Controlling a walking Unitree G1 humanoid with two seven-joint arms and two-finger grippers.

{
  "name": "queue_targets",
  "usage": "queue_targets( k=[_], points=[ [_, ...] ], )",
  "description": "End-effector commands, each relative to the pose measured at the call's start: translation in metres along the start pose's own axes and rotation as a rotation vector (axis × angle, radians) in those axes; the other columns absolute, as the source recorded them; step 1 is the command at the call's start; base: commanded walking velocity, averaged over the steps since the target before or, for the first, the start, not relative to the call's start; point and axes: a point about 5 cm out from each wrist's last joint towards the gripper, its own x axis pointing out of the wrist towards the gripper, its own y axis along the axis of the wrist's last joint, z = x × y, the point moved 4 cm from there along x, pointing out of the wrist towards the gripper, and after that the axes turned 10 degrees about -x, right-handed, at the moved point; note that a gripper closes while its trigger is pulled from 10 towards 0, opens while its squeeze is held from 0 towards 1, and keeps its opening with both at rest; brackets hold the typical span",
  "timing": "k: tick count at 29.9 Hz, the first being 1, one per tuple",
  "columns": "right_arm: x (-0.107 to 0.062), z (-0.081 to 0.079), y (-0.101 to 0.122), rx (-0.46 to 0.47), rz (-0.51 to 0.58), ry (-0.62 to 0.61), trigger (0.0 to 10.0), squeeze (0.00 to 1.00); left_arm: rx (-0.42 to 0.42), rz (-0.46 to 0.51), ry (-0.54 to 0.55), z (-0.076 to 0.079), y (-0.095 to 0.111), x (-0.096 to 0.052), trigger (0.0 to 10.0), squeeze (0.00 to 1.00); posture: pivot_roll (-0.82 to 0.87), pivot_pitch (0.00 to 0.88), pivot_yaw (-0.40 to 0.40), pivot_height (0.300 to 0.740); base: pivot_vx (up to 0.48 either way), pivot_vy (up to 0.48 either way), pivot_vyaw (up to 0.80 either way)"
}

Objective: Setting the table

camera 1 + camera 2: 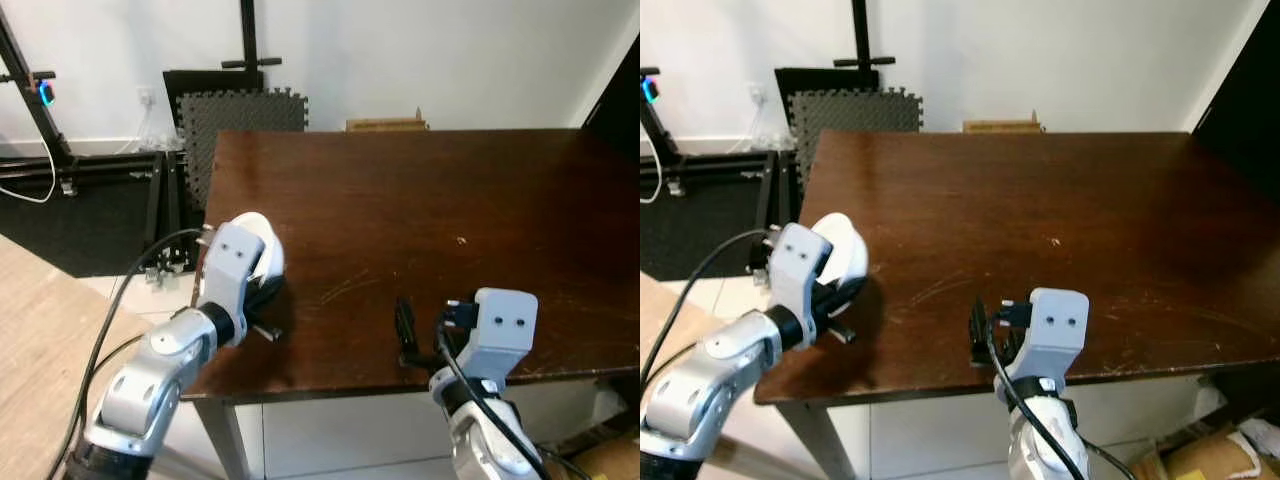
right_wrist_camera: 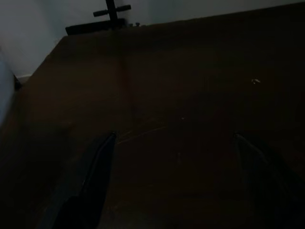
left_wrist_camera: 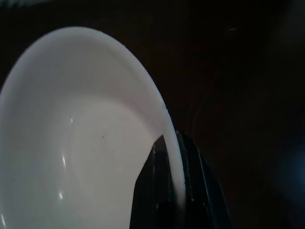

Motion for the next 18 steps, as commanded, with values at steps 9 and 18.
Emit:
queue_targets(
  k=[9, 18],
  points=[
    [0.003, -0.004, 0.004, -0.032, 0.018, 0.025, 10.0, 0.0, 0.475, 0.043, -0.263, 0.003, 0.047, 0.018, 10.0, 0.0, -0.01, 0.139, 0.033, 0.74, 0.0, 0.0, 0.0],
    [0.043, -0.027, 0.065, -0.048, 0.213, 0.167, 10.0, 0.0, 0.941, -0.055, -0.332, 0.005, 0.044, 0.066, 10.0, 0.0, -0.03, 0.256, 0.059, 0.74, 0.0, 0.0, 0.0]
  ],
)
